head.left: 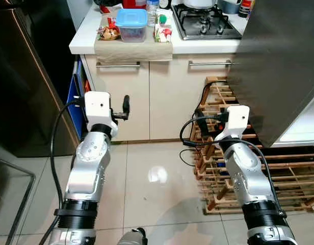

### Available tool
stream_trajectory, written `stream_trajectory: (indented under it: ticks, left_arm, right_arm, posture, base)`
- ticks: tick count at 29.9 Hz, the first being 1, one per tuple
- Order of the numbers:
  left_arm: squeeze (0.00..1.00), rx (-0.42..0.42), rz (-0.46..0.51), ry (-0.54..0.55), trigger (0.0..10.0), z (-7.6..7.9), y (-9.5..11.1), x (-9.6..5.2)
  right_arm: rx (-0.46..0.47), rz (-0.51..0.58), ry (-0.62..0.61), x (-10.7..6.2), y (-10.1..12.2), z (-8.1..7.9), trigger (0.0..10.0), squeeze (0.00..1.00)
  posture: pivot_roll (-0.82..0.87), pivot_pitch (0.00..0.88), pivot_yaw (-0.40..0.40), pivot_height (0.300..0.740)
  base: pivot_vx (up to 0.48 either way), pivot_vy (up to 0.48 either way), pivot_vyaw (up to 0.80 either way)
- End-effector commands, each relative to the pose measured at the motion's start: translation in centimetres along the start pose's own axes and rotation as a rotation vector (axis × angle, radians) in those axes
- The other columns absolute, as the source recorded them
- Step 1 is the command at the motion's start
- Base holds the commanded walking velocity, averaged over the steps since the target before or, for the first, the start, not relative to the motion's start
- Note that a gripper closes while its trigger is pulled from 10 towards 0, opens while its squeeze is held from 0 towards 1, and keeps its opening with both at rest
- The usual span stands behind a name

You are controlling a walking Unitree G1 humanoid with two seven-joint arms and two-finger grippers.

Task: Restocking fridge

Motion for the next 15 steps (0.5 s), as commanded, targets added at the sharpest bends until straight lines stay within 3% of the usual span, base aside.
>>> stream_trajectory:
  ticks: [1, 8, 12, 15]
  left_arm:
    - [0.00, 0.025, 0.089, -0.058, 10.0, 1.0, 2.1, 0.5]
    - [0.00, -0.013, 0.140, -0.044, 10.0, 0.7, 3.1, 1.0]
    - [0.00, -0.029, 0.148, -0.042, 10.0, 1.3, 3.1, 1.6]
    - [0.00, -0.021, 0.176, -0.061, 10.0, 1.7, 3.7, 1.6]
  right_arm:
    - [-0.040, 0.067, -0.033, 0.1, 1.7, 0.6, 10.0, 0.00]
    - [-0.057, 0.217, -0.017, 0.6, 5.3, -0.1, 10.0, 0.00]
    - [-0.027, 0.203, 0.002, 0.8, 4.8, -0.2, 10.0, 0.00]
    - [-0.060, 0.199, 0.036, 0.9, 5.0, -0.7, 10.0, 0.00]
  posture:
    - [-0.07, 0.000, 0.016, 0.740]
    - [-0.09, 0.000, 0.021, 0.740]
    - [-0.09, 0.000, 0.010, 0.740]
    - [-0.08, 0.000, 0.005, 0.740]
  base:
    - [0.461, 0.000, 0.00]
    - [0.461, 0.000, 0.00]
    - [0.456, 0.000, 0.00]
    - [0.454, 0.000, 0.59]
Point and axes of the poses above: a point about 5 cm out from each wrist's last joint towards the gripper, its own x axis pointing out of the wrist towards the gripper, its own y axis along the axis of the wrist's last joint, z = x × y, the point moved 2 cm from there along x, pointing out of the wrist towards the gripper, and after that the axes turned 8 degrees about -x, right-handed, at the moved point
